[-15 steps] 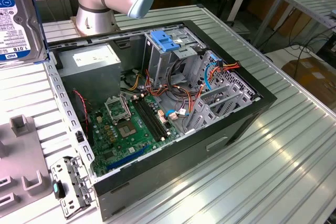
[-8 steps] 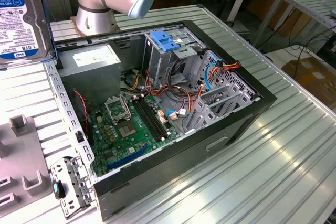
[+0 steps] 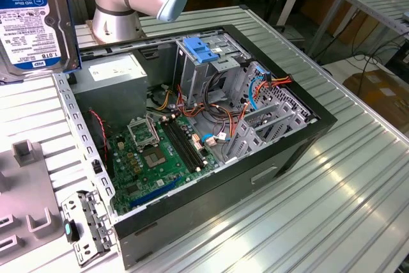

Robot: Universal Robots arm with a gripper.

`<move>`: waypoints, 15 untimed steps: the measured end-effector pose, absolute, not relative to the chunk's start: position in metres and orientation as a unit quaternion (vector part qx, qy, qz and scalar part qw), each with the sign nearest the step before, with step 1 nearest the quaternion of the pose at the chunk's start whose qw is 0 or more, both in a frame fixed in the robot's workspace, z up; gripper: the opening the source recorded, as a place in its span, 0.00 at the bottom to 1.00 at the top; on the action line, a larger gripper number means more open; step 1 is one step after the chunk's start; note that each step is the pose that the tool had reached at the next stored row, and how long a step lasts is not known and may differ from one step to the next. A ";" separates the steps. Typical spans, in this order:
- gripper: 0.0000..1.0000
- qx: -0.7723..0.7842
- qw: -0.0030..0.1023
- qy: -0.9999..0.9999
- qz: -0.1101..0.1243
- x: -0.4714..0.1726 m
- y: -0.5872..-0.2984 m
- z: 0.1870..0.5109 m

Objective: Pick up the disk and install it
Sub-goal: 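Pick up the disk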

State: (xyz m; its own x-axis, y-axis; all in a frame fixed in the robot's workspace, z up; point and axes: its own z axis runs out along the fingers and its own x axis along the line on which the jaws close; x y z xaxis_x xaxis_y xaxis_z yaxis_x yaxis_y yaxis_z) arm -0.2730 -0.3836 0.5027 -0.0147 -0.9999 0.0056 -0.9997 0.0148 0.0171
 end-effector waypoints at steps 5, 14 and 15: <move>0.37 0.702 0.008 -0.712 -0.004 -0.273 -0.384 0.503; 0.37 0.702 0.008 -0.712 -0.004 -0.273 -0.387 0.503; 0.37 0.702 0.008 -0.712 -0.004 -0.273 -0.387 0.503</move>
State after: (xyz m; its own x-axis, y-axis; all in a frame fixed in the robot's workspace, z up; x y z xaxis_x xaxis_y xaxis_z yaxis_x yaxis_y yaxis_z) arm -0.2725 -0.3872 0.5027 -0.0149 -0.9999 0.0061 -0.9997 0.0150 0.0171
